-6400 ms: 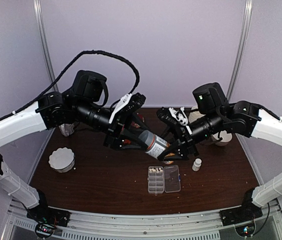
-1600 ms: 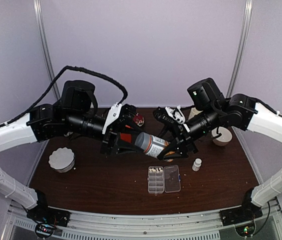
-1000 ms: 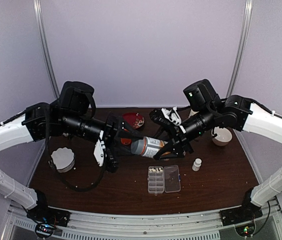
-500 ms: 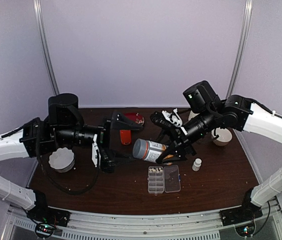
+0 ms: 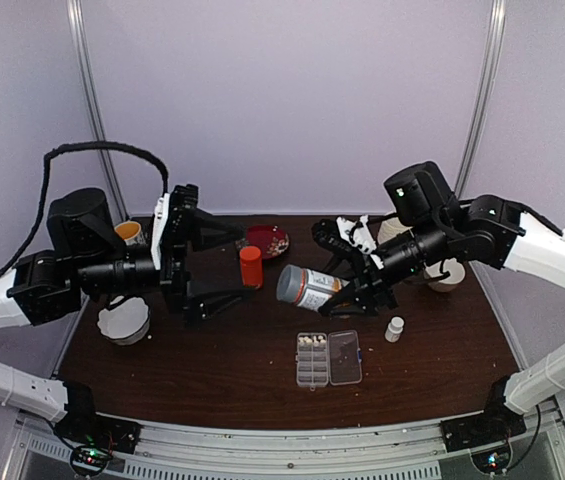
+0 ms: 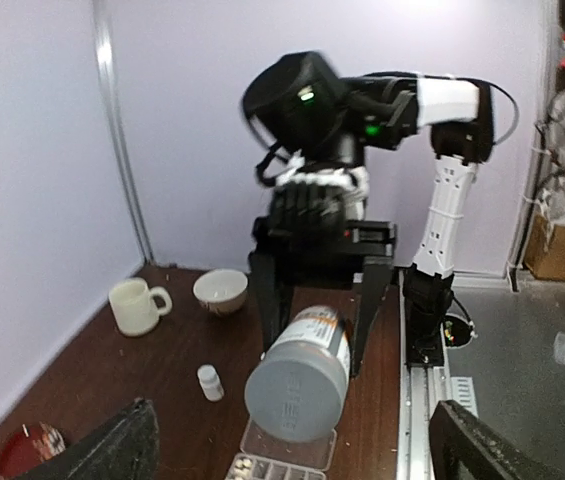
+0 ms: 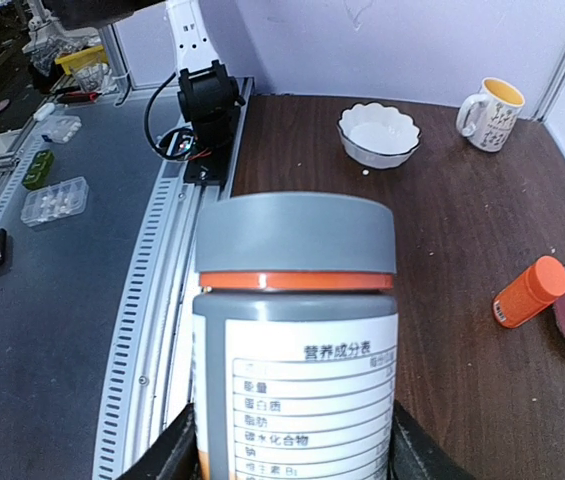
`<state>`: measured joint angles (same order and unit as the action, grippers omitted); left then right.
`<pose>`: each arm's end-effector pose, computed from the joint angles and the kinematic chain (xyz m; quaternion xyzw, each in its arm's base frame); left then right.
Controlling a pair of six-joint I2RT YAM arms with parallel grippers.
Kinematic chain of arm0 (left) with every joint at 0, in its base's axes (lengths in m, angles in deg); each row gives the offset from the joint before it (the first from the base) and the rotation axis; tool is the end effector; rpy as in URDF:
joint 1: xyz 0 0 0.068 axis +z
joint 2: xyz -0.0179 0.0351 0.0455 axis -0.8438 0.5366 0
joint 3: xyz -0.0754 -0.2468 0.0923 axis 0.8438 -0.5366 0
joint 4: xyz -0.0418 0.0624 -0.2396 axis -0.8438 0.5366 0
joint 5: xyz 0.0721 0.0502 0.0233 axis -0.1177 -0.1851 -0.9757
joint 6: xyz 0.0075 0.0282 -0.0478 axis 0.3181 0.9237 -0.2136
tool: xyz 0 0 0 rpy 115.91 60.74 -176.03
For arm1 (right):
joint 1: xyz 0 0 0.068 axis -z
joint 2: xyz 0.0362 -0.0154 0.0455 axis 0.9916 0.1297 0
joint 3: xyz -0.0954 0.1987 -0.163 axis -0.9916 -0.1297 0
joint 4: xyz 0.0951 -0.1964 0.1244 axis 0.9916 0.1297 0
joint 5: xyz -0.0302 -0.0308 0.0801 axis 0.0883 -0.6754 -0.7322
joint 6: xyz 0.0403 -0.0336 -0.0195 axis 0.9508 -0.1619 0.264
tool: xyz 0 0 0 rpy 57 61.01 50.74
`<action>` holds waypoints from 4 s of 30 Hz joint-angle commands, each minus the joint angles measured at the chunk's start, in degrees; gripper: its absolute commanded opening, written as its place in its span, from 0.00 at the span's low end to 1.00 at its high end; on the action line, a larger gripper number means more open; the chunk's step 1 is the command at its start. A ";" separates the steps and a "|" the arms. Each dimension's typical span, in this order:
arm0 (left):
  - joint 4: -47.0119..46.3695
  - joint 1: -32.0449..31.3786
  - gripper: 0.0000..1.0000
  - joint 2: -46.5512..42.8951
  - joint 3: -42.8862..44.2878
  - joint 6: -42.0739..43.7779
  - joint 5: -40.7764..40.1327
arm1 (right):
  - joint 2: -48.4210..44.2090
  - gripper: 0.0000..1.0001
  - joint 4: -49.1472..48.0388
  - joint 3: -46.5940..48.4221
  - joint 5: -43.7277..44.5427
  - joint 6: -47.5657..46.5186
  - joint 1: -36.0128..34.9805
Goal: Sort the pills into containers
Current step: Screw the lid of the pill bottle onto the pill bottle.
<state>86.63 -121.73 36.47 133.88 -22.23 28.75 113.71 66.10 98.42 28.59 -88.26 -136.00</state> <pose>0.0863 -0.2023 0.3927 0.4659 0.5466 -0.4413 0.5380 0.1409 0.2305 0.3713 -0.6374 0.5803 0.3957 0.3168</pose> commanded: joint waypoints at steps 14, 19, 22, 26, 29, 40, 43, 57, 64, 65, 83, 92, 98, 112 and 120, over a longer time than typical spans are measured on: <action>3.18 2.03 0.98 -3.01 -4.70 -62.80 -12.21 | -1.08 0.00 -8.58 0.06 11.27 -1.37 -4.77; -0.81 2.22 0.98 0.33 -4.47 -67.24 -4.54 | 1.12 0.00 -8.03 2.19 12.82 -2.36 -6.47; -1.46 2.23 0.98 2.91 -2.98 -68.17 -0.88 | 2.22 0.00 -7.64 3.22 13.80 -2.76 -7.20; -4.87 2.22 0.97 4.99 -3.01 -68.89 2.66 | 3.41 0.00 -6.73 4.20 14.57 -3.24 -7.62; -6.39 2.22 0.94 5.77 -3.72 -69.59 3.43 | 3.79 0.00 -6.42 4.42 15.33 -3.57 -7.89; -2.72 2.66 0.77 5.12 -3.11 -69.01 1.46 | 5.08 0.00 -4.38 4.93 17.67 -4.25 -8.56; -1.63 2.68 0.69 5.20 -2.81 -68.83 1.37 | 5.58 0.00 -4.03 5.29 17.80 -4.43 -8.71; 1.72 2.76 0.40 4.68 -0.61 -57.14 -1.16 | 6.51 0.00 -1.62 7.03 12.52 -3.67 -8.59; -5.63 2.76 0.13 2.57 -2.37 -39.77 -0.77 | 7.12 0.00 -0.20 8.69 5.68 -0.62 -7.64; -7.98 2.77 0.06 2.65 -2.96 -36.01 1.53 | 7.01 0.00 -0.12 8.64 5.14 -0.25 -7.57; 3.74 2.77 0.00 9.56 7.64 6.33 12.62 | 5.63 0.00 1.53 7.19 -3.96 3.47 -5.71; -4.01 2.79 0.95 3.89 1.52 -7.77 5.46 | 2.83 0.00 1.24 4.37 1.81 2.58 -5.08; 3.06 2.75 0.98 4.27 4.97 -22.91 3.68 | 2.02 0.00 0.63 3.94 5.15 1.96 -5.24; 18.00 2.70 0.96 14.50 17.60 -34.31 8.60 | 1.90 0.00 -2.20 4.09 6.95 3.03 -5.35; 18.02 2.79 0.86 14.41 16.36 -34.01 9.88 | 1.26 0.00 -2.93 3.63 7.08 3.11 -5.37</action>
<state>105.78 -118.78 51.02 150.05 -55.94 36.55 116.83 65.40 102.37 34.53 -85.85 -141.18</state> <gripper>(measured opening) 0.892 0.529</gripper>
